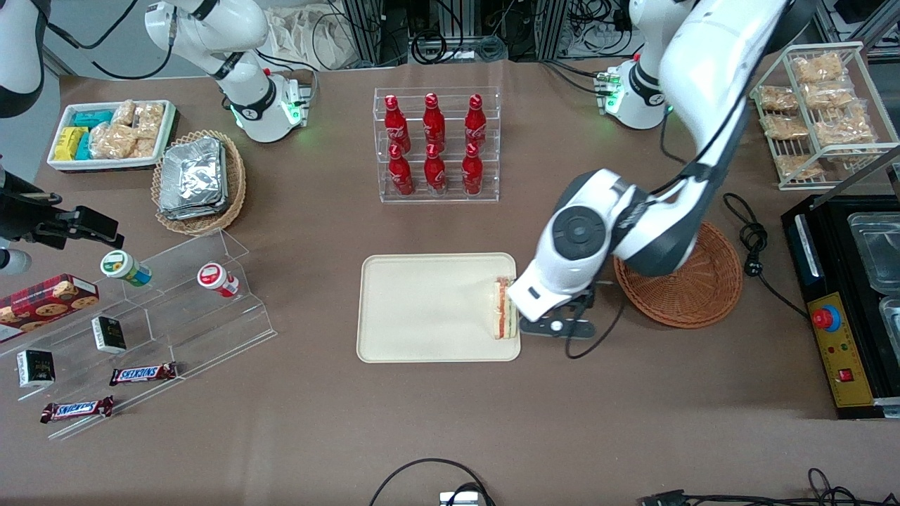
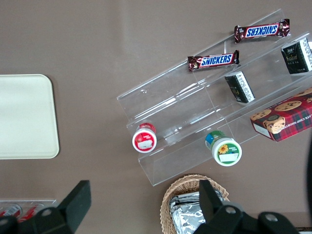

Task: Place sandwich from basket to tray

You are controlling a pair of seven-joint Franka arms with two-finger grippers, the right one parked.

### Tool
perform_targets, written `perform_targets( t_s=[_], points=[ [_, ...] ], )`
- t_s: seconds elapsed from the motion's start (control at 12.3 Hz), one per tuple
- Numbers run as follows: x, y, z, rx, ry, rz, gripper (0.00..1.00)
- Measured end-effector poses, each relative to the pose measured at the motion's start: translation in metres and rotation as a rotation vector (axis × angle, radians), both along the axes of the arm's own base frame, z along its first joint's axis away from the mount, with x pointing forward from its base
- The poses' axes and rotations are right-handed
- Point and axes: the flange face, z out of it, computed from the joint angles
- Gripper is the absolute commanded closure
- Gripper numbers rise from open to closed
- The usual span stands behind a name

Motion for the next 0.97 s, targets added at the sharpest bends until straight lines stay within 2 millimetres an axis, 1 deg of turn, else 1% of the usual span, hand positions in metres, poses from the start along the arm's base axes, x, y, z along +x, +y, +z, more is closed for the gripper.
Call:
perform_targets(
  t_s=[0.16,0.24,0.32,0.41,0.49,0.57,0.65,0.73,0.81,0.89,0.97],
  points=[
    [-0.018,0.046,0.008,0.009,0.021,-0.038,0.00],
    [-0.026,0.075,0.012,0.021,0.033,-0.064,0.00],
    [-0.030,0.105,0.019,0.022,0.048,-0.076,0.00],
    [-0.030,0.134,0.033,0.010,0.068,-0.087,0.00],
    [-0.027,0.162,0.054,-0.004,0.081,-0.101,0.00],
    [-0.022,0.191,0.080,-0.011,0.087,-0.117,0.00],
    [-0.014,0.220,0.107,-0.018,0.085,-0.139,0.00],
    [-0.006,0.243,0.130,-0.025,0.076,-0.155,0.00],
    [0.001,0.260,0.146,-0.034,0.073,-0.150,0.00],
    [0.008,0.271,0.151,-0.044,0.069,-0.131,0.00],
    [0.015,0.282,0.150,-0.056,0.065,-0.107,0.00]
  ],
)
